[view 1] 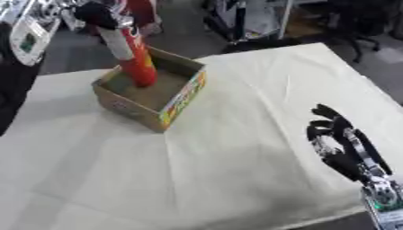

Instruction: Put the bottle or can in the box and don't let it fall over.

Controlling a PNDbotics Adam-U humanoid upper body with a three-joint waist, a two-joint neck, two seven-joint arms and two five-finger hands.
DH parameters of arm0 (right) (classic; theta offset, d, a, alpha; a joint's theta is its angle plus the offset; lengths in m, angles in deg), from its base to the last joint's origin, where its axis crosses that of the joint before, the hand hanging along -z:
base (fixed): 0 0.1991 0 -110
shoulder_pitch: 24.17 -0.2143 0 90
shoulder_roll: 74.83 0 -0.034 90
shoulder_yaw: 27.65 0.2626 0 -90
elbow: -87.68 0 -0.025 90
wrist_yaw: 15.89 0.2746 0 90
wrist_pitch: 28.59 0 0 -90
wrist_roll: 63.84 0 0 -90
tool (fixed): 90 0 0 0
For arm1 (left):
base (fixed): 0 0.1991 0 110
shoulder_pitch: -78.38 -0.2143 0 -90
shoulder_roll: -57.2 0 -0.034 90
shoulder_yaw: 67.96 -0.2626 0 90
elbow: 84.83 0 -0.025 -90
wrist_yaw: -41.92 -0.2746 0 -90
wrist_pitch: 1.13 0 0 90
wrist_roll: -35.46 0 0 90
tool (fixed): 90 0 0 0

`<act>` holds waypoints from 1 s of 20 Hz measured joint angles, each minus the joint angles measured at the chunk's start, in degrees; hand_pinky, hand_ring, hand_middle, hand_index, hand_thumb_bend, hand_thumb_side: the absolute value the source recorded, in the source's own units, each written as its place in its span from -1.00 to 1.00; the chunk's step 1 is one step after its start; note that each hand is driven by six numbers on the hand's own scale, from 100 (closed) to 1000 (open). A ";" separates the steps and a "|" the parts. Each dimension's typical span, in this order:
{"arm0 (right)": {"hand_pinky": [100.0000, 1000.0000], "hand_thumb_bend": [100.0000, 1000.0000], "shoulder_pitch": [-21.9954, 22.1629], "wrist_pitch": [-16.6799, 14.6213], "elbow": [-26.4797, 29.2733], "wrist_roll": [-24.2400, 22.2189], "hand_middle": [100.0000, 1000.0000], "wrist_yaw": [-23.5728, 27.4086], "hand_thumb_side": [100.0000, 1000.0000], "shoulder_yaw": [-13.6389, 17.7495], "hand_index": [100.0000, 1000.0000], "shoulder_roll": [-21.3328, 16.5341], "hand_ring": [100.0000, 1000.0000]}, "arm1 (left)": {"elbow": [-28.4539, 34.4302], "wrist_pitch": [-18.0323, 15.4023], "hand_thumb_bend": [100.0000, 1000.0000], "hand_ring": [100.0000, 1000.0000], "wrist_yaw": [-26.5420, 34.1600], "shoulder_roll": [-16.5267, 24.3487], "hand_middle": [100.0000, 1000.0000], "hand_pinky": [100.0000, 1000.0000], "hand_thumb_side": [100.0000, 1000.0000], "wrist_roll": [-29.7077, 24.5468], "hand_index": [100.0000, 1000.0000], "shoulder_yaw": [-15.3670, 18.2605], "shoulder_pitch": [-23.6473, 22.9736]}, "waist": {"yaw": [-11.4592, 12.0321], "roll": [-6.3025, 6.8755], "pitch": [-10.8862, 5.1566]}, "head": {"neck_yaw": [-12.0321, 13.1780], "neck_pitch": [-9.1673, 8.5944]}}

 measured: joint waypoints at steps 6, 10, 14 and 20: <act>0.52 -0.82 -0.40 -0.18 -0.16 -0.41 0.75 0.21 0.27 -0.33 0.94 0.33 0.62 | -1.54 -3.76 1.00 0.76 -2.52 -0.65 0.76 0.76 0.91 -1.68 0.96 0.06 -0.72 | 0.29 -0.01 0.20 | -0.01 -0.02; 0.52 -0.83 -0.37 -0.09 -0.17 -0.27 0.75 0.22 0.28 -0.06 0.94 0.33 0.62 | 3.80 -3.10 0.59 0.63 4.13 3.41 0.66 0.62 0.77 -0.10 0.88 1.78 -2.93 | 1.36 0.01 0.26 | -0.80 -0.02; 0.52 -0.84 -0.17 0.10 -0.18 0.12 0.75 0.22 0.28 0.35 0.94 0.32 0.62 | 14.44 1.17 0.40 0.50 17.79 10.60 0.56 0.49 0.73 2.27 0.82 5.07 -10.35 | 2.57 0.02 0.46 | -1.56 -0.27; 0.52 -0.84 0.10 0.43 -0.20 0.79 0.75 0.20 0.29 1.00 0.94 0.31 0.62 | 32.08 7.02 0.18 0.38 37.09 16.25 0.46 0.34 0.72 8.24 0.74 13.27 -30.52 | 4.42 -0.78 1.24 | -2.63 -1.04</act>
